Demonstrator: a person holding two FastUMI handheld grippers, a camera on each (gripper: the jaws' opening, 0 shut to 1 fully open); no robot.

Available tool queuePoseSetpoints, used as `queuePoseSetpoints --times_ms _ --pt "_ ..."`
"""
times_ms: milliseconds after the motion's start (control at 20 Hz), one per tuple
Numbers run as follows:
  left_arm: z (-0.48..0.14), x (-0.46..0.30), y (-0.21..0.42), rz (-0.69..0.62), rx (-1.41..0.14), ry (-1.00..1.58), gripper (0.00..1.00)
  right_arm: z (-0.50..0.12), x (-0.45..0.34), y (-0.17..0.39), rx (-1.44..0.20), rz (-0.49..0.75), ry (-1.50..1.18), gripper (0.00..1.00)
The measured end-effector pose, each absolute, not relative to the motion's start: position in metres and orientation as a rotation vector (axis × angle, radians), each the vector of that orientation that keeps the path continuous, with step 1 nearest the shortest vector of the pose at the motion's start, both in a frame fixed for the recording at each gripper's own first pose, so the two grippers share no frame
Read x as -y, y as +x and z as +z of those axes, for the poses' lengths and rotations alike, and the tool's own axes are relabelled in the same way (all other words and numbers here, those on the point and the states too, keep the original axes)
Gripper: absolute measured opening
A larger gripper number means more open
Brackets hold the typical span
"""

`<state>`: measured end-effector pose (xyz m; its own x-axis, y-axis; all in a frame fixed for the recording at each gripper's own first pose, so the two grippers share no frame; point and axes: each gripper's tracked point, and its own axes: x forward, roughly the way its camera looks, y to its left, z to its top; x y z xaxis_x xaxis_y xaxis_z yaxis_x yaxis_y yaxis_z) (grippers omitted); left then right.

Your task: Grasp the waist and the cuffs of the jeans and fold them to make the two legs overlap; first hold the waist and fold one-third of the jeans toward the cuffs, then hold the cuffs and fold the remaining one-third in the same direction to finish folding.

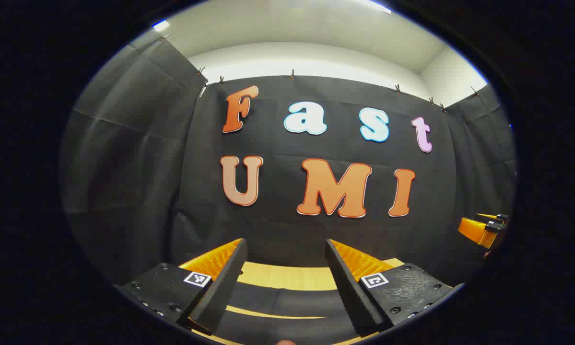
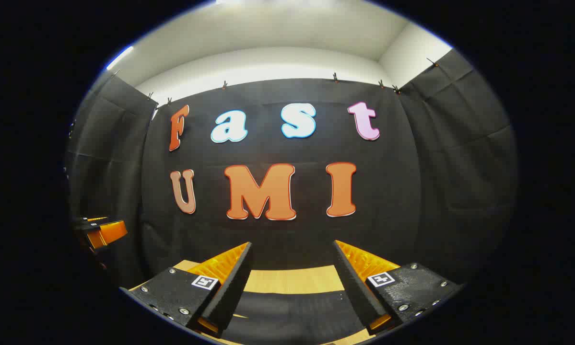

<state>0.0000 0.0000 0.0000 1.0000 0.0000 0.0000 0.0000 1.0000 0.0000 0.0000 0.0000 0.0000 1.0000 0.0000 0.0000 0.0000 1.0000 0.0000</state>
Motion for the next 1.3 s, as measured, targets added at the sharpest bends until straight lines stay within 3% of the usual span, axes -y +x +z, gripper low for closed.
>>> queuePoseSetpoints --times_ms 150,450,900,1050,1300 --pt "0.007 -0.017 0.006 0.05 0.015 -0.033 0.97 0.002 -0.016 0.009 -0.011 0.05 -0.011 0.97" --pt "-0.009 -0.026 -0.002 0.048 -0.019 -0.024 0.95 0.0 -0.013 0.009 -0.004 0.024 -0.017 1.0" --pt "-0.038 0.012 -0.012 -0.084 -0.056 -0.003 0.95 -0.019 -0.001 -0.021 -0.014 -0.007 -0.046 0.97" --pt "-0.048 0.022 -0.004 -0.077 -0.05 0.001 0.97 -0.032 0.017 -0.008 -0.031 -0.016 -0.021 0.97" --pt "-0.09 0.03 0.017 -0.041 -0.166 -0.031 0.95 -0.064 0.056 0.028 -0.087 -0.022 0.024 0.97"
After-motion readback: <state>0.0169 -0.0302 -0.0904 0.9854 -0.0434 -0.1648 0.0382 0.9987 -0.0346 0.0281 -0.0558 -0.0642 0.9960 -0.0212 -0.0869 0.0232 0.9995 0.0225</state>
